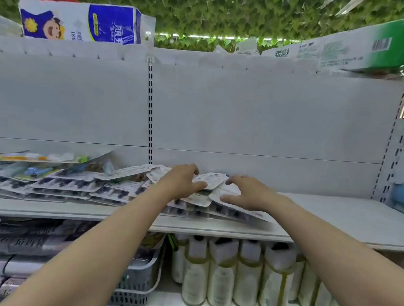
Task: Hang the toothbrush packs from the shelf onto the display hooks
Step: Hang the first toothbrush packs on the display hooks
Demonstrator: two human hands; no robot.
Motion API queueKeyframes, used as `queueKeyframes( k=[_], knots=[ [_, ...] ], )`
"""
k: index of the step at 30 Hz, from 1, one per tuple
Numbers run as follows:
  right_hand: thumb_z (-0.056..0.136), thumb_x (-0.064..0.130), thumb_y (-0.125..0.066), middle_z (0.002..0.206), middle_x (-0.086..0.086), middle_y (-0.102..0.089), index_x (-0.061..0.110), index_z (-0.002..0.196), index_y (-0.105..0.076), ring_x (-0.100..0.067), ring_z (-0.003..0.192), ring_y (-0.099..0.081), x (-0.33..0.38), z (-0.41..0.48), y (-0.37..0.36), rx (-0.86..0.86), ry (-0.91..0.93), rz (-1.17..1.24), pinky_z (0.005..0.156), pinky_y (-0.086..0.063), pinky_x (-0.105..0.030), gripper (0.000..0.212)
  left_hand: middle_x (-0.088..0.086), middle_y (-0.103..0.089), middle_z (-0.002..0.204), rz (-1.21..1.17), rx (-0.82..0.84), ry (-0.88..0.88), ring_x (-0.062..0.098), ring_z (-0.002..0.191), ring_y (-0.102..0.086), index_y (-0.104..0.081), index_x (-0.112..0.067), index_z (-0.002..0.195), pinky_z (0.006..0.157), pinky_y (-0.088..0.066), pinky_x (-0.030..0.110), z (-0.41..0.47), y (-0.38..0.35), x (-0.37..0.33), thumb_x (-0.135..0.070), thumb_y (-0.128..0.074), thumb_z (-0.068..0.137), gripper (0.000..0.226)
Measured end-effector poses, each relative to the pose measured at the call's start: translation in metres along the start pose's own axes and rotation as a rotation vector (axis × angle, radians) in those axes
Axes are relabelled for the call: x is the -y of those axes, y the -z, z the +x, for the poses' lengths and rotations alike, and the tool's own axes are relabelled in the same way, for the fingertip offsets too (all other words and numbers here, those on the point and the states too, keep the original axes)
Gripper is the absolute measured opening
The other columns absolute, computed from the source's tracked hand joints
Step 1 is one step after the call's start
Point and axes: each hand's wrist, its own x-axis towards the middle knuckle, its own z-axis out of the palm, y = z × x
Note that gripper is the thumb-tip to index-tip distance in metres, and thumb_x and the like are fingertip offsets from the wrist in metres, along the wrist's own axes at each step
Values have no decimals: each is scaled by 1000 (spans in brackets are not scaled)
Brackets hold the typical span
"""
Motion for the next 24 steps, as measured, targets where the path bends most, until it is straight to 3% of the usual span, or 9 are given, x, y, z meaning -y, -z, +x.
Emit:
queueKeyframes(
  k=[7, 10, 14, 16, 20, 24],
  knots=[
    [72, 76, -65, 136, 7, -58, 35, 143, -43, -18, 126, -51, -7, 20, -20, 91, -20, 14, 95, -43, -35, 84, 7, -59, 133, -41, 94, 154, 25, 118, -56, -49, -18, 138, 88, -45, 34, 28, -30, -12, -70, -54, 86, 73],
    [75, 71, -66, 114, 7, -66, 34, 141, -43, -17, 114, -57, -7, 20, -22, 60, 6, -37, 84, -45, -34, 79, 5, -60, 131, -9, 104, 170, 24, 115, -58, -51, -16, 137, 91, -49, 36, 33, -31, -19, -74, -54, 82, 80],
    [79, 68, -65, 82, 14, -51, 34, 135, -46, -15, 90, -55, -8, 17, -23, 30, 53, -67, 74, -41, -33, 68, 6, -66, 116, 60, 120, 157, 23, 105, -61, -63, -13, 119, 90, -51, 39, 38, -33, -24, -71, -60, 81, 70],
    [80, 68, -63, 87, 13, -55, 36, 134, -45, -17, 97, -59, -12, 15, -23, -3, 81, -101, 74, -41, -33, 65, 7, -68, 111, 78, 106, 149, 24, 103, -61, -66, -13, 112, 90, -51, 40, 40, -34, -24, -68, -61, 81, 63],
    [86, 63, -61, 120, 5, -68, 38, 140, -39, -21, 114, -61, -25, 8, -18, -106, 135, -163, 86, -48, -35, 64, 2, -68, 111, 136, 20, 98, 24, 102, -61, -67, -23, 111, 81, -50, 35, 42, -34, -24, -56, -53, 92, 41],
    [98, 47, -52, 121, 3, -65, 49, 149, -19, -26, 106, -64, -35, -2, -14, -204, 223, -308, 73, -49, -36, 61, 10, -67, 105, 304, -130, 6, 33, 94, -62, -58, -23, 123, 67, -41, 34, 43, -34, -25, -32, -44, 102, 27]
  ],
)
